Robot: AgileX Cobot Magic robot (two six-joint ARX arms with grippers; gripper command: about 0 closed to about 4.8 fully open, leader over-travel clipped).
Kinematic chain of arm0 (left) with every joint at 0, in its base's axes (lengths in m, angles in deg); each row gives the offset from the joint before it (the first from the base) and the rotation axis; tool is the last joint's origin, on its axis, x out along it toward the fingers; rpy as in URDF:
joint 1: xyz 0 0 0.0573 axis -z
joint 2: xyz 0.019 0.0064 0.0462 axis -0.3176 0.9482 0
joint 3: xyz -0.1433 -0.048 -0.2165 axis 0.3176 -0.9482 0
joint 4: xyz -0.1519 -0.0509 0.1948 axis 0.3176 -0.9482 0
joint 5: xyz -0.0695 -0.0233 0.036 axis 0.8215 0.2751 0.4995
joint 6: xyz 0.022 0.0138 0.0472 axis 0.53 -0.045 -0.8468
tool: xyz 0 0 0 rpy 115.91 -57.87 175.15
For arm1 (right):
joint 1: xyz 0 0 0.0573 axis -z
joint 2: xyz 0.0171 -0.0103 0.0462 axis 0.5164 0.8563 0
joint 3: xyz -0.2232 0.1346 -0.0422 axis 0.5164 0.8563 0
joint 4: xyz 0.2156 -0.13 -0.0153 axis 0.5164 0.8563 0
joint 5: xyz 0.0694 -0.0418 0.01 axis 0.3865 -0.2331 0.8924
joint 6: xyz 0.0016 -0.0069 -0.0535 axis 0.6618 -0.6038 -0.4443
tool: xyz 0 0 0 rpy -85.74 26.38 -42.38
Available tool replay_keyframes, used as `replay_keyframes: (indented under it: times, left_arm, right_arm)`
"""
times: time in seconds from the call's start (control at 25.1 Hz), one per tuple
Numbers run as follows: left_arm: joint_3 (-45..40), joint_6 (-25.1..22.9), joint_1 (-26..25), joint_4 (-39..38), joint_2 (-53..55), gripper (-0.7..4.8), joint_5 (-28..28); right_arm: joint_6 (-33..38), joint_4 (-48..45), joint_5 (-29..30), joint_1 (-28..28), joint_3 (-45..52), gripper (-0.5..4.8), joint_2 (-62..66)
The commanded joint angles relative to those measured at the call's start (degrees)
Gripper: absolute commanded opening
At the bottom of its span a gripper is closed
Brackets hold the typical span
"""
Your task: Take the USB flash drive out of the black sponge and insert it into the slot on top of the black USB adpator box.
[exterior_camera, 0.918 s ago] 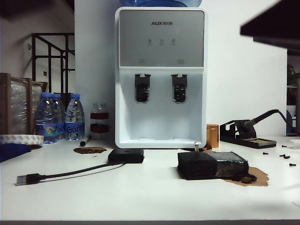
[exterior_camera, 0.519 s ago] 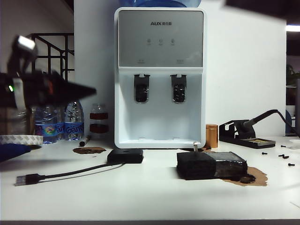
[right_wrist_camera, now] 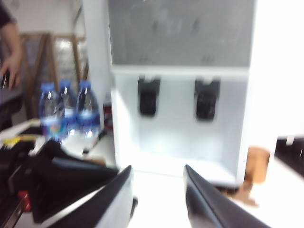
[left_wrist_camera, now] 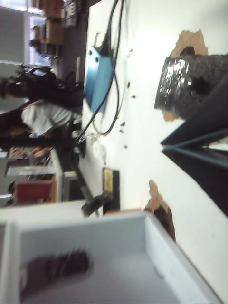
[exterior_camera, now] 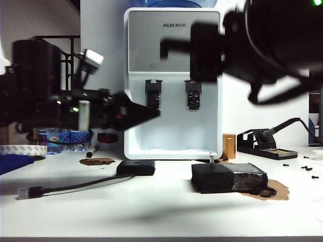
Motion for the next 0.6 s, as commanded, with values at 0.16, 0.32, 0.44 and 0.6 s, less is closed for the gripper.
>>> replay_keyframes:
  times: [0.16,0.32,0.44,0.6]
  left_arm:
    - [2.54,-0.96,3.56,-0.39,3.61,-0.04,-4.50]
    - [4.90,-0.92,3.98,-0.35,6.58,-0.04,-5.33]
    - [6.05,-0.92,4.07,-0.28,8.33,-0.04,-4.55]
    - [6.40,-0.92,5.84,-0.35,9.03,-0.04,-2.78]
  right_arm:
    - [8.74,3.23,1.53,0.11,0.24,1.74,4.28]
    - [11.37,2.99,0.90,0.57,0.22,1.74,8.87]
    - [12.09,2.99,1.88,1.70,0.15,1.74,10.80]
    - [12.98,3.08,5.46,5.38,0.02,1.74,12.22]
